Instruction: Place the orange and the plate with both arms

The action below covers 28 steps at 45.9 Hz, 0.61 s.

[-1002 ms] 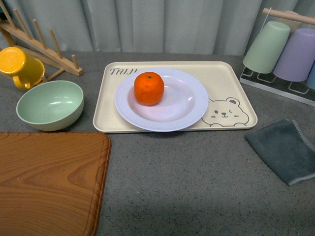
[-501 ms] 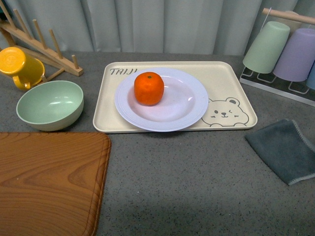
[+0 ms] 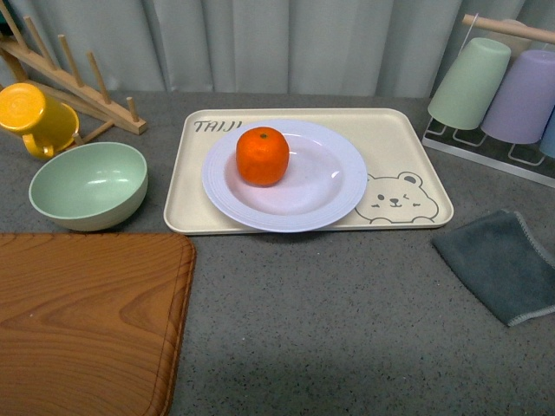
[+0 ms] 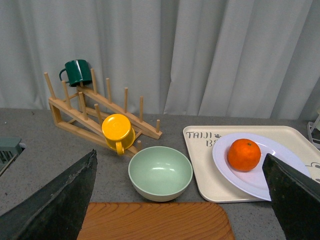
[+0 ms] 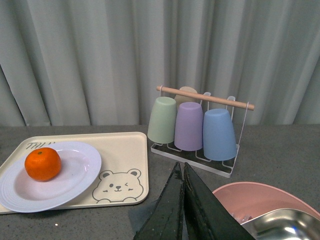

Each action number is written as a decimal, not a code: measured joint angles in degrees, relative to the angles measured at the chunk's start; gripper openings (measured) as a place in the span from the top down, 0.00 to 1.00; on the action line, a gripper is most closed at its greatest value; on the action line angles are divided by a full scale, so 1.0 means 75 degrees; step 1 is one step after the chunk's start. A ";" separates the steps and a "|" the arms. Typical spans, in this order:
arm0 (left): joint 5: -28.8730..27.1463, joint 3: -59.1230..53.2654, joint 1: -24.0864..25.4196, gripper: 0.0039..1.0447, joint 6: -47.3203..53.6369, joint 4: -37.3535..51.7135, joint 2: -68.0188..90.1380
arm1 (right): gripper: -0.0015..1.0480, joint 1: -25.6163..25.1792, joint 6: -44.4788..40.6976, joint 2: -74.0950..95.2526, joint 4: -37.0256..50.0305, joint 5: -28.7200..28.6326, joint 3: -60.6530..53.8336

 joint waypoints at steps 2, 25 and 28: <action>0.0000 0.0000 0.0000 0.06 0.0000 0.0000 0.0000 | 0.99 0.0000 -0.0003 0.0003 -0.0003 -0.0003 0.0000; 0.0000 0.0000 0.0000 0.06 0.0000 0.0000 0.0000 | 0.25 0.0000 -0.0003 -0.0006 -0.0006 -0.0003 0.0000; -0.0003 0.0000 0.0000 0.06 0.0000 0.0000 0.0000 | 0.15 0.0000 -0.0003 -0.0006 -0.0006 -0.0003 0.0000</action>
